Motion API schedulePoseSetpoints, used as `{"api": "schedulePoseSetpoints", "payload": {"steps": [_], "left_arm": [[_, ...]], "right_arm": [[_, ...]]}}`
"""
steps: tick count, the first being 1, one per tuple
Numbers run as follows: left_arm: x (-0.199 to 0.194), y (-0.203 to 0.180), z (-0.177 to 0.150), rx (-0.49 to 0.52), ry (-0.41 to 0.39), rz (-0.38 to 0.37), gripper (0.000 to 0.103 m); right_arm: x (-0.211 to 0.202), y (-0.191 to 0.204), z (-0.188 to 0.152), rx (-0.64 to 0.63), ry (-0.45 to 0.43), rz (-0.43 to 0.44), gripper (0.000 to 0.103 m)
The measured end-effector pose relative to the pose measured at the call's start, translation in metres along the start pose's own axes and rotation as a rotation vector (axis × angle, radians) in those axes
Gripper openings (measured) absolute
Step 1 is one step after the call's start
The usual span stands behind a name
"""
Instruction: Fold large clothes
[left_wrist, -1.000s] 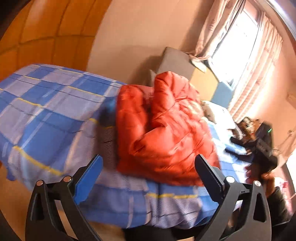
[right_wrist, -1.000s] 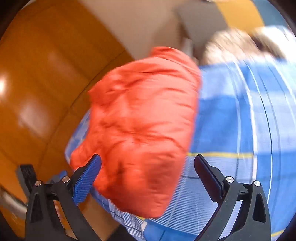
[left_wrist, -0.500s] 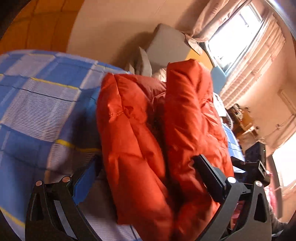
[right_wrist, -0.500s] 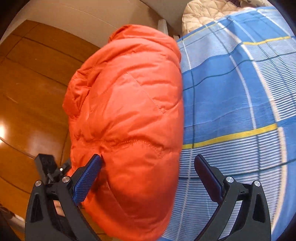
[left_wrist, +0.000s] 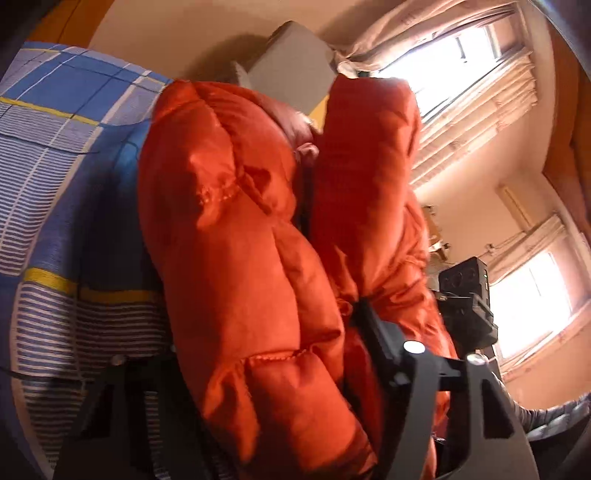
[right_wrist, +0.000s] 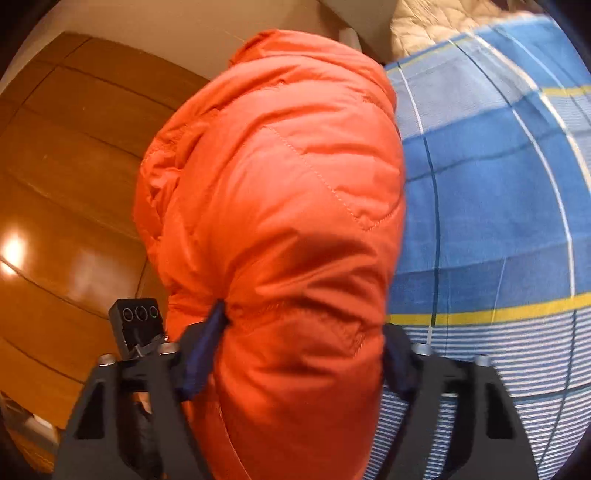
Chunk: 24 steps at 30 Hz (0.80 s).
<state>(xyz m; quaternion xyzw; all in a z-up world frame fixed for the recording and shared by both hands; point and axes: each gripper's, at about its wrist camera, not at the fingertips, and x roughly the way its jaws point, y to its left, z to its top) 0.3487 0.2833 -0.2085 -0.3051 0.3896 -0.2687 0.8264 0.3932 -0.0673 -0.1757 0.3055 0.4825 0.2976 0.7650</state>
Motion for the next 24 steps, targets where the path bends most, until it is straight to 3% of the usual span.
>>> {"api": "schedulePoseSetpoints", "payload": {"steps": [4,12,18,24], "left_arm": [[-0.003,-0.011,-0.002,0.023,-0.021,-0.021,0.044],[-0.019,-0.049,0.008,0.085,-0.06,-0.077,0.038],[0.002,-0.103,0.025,0.169,-0.064,-0.139,0.038],[0.06,-0.146,0.027,0.24,0.024,-0.162,0.038]], "right_arm": [[-0.004,0.019,0.006,-0.072,-0.031,-0.028,0.046],[-0.048,0.058,0.015,-0.207,-0.126,-0.031,0.038],[-0.119,0.05,0.014,-0.252,-0.229,-0.041,0.037],[-0.18,0.002,0.005,-0.203,-0.292,-0.099,0.037]]}}
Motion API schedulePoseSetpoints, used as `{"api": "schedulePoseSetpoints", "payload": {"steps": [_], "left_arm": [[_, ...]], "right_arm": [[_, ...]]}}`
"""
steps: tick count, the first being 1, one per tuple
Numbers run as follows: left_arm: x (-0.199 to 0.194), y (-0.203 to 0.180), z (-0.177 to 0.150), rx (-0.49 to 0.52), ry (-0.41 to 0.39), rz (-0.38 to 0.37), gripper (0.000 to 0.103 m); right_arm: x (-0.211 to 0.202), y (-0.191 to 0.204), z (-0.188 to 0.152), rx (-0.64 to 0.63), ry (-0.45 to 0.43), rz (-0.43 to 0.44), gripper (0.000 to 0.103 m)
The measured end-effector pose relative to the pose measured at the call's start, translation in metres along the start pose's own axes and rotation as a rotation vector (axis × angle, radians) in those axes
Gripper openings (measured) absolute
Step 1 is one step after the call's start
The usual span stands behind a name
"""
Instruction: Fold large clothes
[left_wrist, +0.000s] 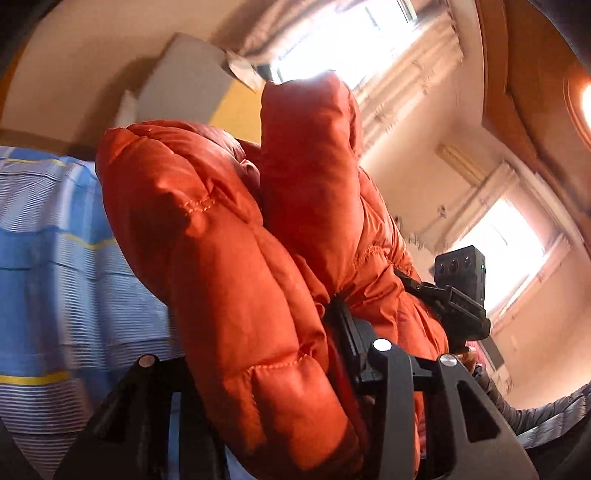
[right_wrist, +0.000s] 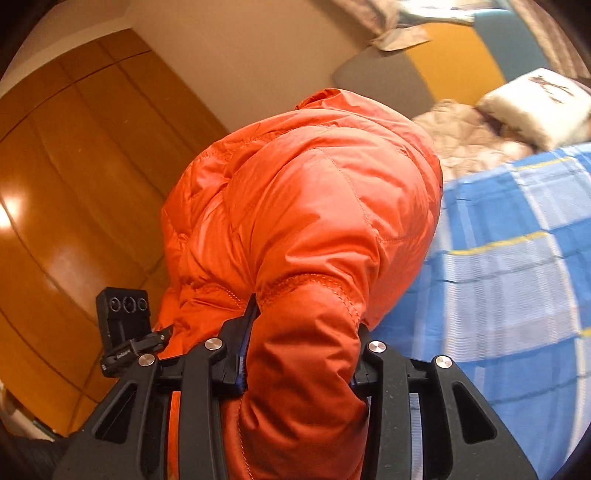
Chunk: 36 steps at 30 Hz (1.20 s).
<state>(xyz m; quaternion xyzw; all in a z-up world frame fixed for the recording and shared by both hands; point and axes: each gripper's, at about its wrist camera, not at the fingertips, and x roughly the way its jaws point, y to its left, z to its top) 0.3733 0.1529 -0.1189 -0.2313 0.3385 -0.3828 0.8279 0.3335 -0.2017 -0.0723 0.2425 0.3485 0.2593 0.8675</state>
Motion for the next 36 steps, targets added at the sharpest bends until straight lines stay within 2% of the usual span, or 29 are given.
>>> {"api": "schedulePoseSetpoints", "payload": {"steps": [6,8,11,14,15,18,22,27,31,36], "left_arm": [[0.063,-0.01,-0.014,0.007,0.134,0.046,0.038],[0.076,-0.012,-0.017,0.01,0.168,0.082,0.038],[0.091,-0.015,-0.022,0.034,0.206,0.152,0.04],[0.096,-0.02,-0.024,0.054,0.208,0.21,0.042],[0.096,-0.024,-0.03,0.054,0.205,0.219,0.044],[0.092,-0.036,-0.033,0.083,0.178,0.256,0.05],[0.084,-0.042,-0.032,0.098,0.148,0.277,0.058],[0.074,-0.044,-0.039,0.109,0.107,0.318,0.066],[0.067,-0.043,-0.049,0.1,0.085,0.357,0.071],[0.061,-0.052,-0.053,0.128,0.067,0.411,0.075]], "right_arm": [[-0.021,-0.056,-0.024,0.071,0.039,-0.095,0.037],[-0.019,-0.073,-0.033,0.096,0.059,-0.12,0.037],[-0.014,-0.091,-0.043,0.112,0.085,-0.14,0.043],[-0.013,-0.1,-0.051,0.125,0.108,-0.173,0.06],[-0.013,-0.102,-0.051,0.127,0.112,-0.185,0.072],[-0.025,-0.092,-0.047,0.077,0.103,-0.275,0.077],[-0.043,-0.063,-0.043,-0.019,0.048,-0.431,0.077],[-0.044,-0.019,-0.033,-0.092,-0.003,-0.497,0.077],[-0.016,0.006,-0.024,-0.142,0.039,-0.538,0.076],[0.008,0.026,-0.03,-0.168,0.071,-0.573,0.075]]}}
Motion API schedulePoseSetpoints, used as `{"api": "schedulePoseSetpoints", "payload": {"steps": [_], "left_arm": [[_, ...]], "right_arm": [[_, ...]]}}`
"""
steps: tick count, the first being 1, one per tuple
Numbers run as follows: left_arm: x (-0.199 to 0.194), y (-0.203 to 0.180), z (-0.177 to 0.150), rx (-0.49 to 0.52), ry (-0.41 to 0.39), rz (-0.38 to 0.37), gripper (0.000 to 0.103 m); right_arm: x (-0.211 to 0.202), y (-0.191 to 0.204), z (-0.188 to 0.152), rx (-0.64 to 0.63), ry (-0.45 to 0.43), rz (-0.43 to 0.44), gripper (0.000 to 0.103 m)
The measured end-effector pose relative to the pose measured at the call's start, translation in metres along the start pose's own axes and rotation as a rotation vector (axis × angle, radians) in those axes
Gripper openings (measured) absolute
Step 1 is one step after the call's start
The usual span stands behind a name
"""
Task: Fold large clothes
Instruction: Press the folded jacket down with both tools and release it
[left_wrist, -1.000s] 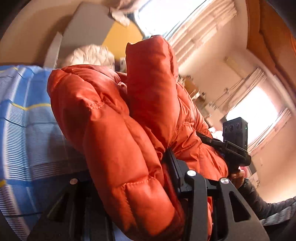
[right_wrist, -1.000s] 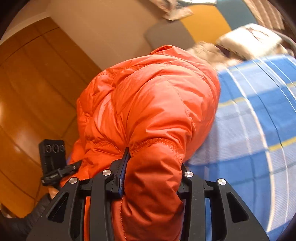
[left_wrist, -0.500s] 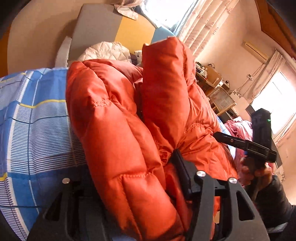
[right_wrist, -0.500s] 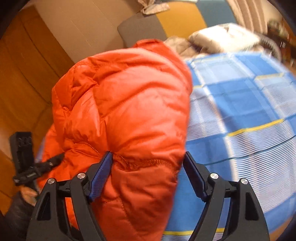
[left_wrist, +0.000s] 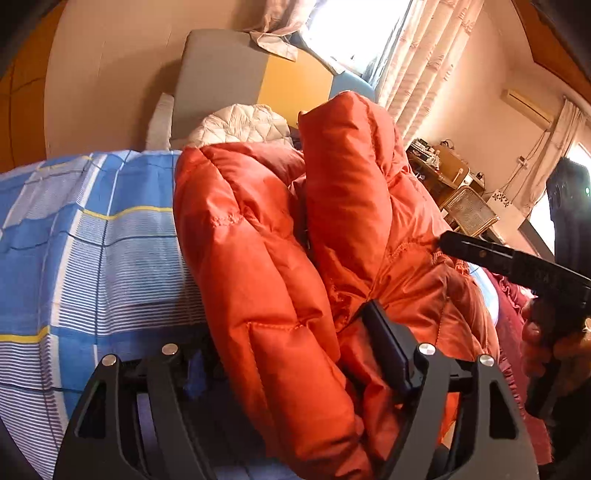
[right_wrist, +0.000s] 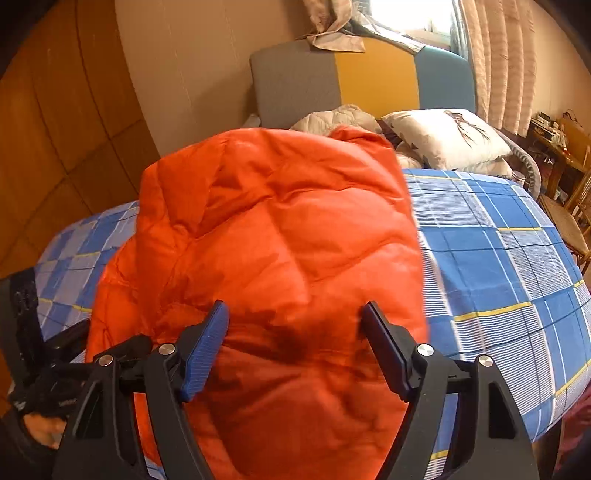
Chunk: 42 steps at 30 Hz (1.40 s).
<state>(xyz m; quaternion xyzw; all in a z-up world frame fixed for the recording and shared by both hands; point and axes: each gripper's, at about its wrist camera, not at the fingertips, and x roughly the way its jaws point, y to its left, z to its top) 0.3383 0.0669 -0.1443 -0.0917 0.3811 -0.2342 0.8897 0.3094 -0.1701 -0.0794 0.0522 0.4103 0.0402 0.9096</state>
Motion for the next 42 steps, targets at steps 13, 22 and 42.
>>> {"api": "schedulePoseSetpoints", "payload": {"steps": [13,22,42], "left_arm": [[0.0,0.0,0.0,0.018,-0.028,0.056,0.082],[0.008,-0.002,-0.002,0.005,-0.013,0.109,0.083],[0.048,0.022,-0.015,-0.059,0.058,0.118,0.09]], "right_arm": [[-0.004,0.018,-0.015,-0.01,0.003,-0.095,0.075],[-0.008,0.017,-0.043,0.062,-0.004,-0.199,0.073],[0.055,0.036,-0.072,0.009,0.035,-0.337,0.074]]}}
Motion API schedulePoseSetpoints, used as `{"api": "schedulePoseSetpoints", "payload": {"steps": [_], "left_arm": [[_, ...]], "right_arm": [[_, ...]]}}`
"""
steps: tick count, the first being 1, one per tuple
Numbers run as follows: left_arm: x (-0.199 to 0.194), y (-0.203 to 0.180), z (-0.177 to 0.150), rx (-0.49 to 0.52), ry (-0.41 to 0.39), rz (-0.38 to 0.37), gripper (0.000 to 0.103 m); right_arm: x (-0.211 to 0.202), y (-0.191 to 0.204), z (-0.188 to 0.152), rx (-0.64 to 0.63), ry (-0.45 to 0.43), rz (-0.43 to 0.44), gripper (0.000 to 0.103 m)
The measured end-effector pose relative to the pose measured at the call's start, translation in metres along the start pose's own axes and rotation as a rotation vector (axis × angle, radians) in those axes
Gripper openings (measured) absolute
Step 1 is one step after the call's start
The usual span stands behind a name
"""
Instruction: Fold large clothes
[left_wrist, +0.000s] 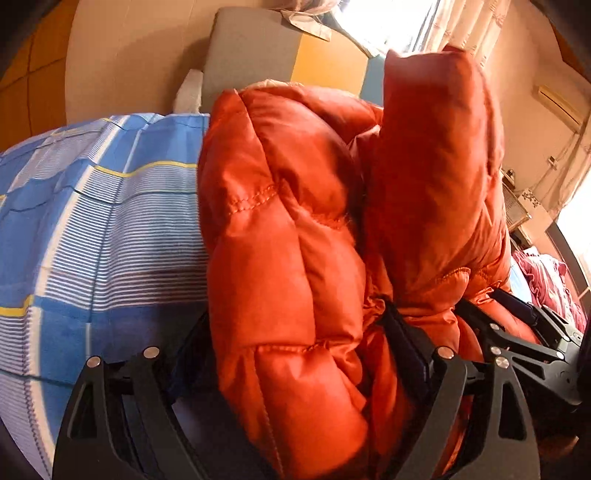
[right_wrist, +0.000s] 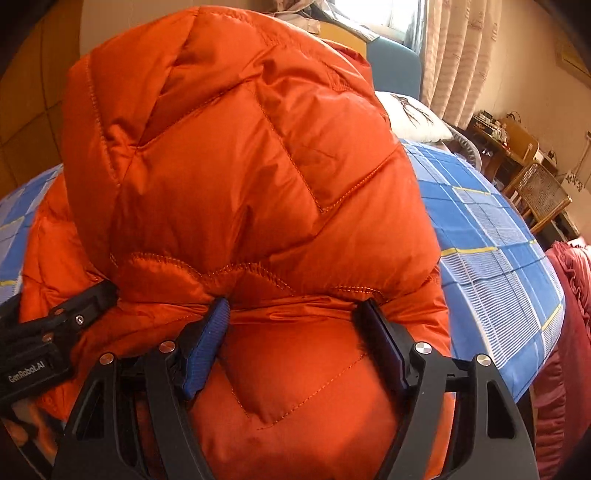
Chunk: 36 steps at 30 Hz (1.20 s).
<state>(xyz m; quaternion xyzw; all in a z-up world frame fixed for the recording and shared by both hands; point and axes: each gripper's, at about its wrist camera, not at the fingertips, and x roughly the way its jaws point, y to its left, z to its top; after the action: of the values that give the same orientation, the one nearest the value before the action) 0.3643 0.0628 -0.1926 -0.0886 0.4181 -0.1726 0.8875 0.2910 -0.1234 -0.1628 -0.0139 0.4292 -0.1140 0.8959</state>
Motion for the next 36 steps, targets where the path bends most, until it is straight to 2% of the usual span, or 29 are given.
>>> {"api": "schedulePoseSetpoints", "payload": {"steps": [2,3,8,12,20,24,28,36], "left_arm": [[-0.011,-0.006,0.002,0.0,-0.015,0.017,0.091],[-0.016,-0.007,0.003,0.001,-0.024,0.027,0.094],[-0.053,-0.02,0.007,0.016,-0.104,0.075,0.099],[-0.08,-0.029,0.005,0.031,-0.155,0.131,0.101],[-0.125,-0.05,-0.019,0.015,-0.212,0.193,0.101],[-0.144,-0.065,-0.035,0.031,-0.248,0.224,0.101],[-0.161,-0.077,-0.05,0.037,-0.279,0.244,0.101],[-0.176,-0.092,-0.077,0.068,-0.291,0.25,0.101]], "right_arm": [[-0.004,-0.002,0.003,0.003,-0.006,0.004,0.074],[-0.008,-0.003,0.005,-0.001,-0.012,0.004,0.074],[-0.029,-0.015,0.008,0.041,-0.049,0.035,0.085],[-0.049,-0.021,0.006,0.045,-0.098,0.033,0.089],[-0.089,-0.037,-0.006,0.069,-0.168,0.019,0.094],[-0.107,-0.046,-0.017,0.103,-0.181,0.03,0.1],[-0.126,-0.055,-0.032,0.121,-0.191,0.037,0.1],[-0.156,-0.066,-0.054,0.099,-0.215,0.036,0.1]]}}
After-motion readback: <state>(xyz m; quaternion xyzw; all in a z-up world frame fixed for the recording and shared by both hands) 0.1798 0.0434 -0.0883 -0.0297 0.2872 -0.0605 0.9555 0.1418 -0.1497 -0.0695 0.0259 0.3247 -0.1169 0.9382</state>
